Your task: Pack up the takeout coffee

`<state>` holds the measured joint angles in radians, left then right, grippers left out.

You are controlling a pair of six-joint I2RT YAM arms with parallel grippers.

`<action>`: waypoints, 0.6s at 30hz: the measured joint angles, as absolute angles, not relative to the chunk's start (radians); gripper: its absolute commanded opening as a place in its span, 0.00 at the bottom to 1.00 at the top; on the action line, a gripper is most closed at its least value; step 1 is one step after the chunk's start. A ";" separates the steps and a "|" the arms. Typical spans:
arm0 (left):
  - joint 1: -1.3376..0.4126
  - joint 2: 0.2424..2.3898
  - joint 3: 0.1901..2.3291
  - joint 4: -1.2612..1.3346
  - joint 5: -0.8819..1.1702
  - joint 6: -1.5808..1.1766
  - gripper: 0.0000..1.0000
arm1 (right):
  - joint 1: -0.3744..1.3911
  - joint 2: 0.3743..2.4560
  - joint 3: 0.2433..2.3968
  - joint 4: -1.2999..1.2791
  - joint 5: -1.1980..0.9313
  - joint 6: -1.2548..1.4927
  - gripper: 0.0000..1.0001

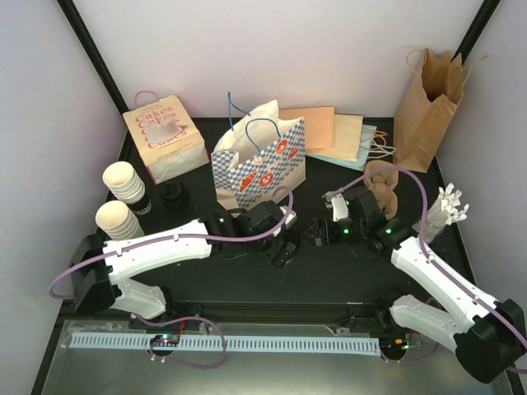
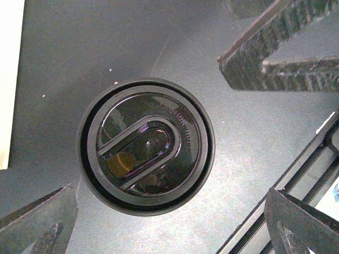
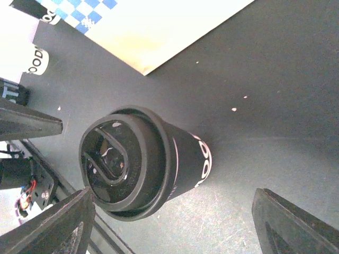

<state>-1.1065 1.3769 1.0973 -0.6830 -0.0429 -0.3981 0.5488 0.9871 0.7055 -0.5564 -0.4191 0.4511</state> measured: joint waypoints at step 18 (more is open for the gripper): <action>-1.106 1.409 1.098 -0.690 -0.043 -0.398 0.99 | 0.536 0.966 0.693 -0.561 -0.376 0.455 0.84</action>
<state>-1.1065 1.4090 1.0977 -0.6895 -0.0425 -0.3985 0.5362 0.9665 0.6930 -0.5613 -0.3759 0.4549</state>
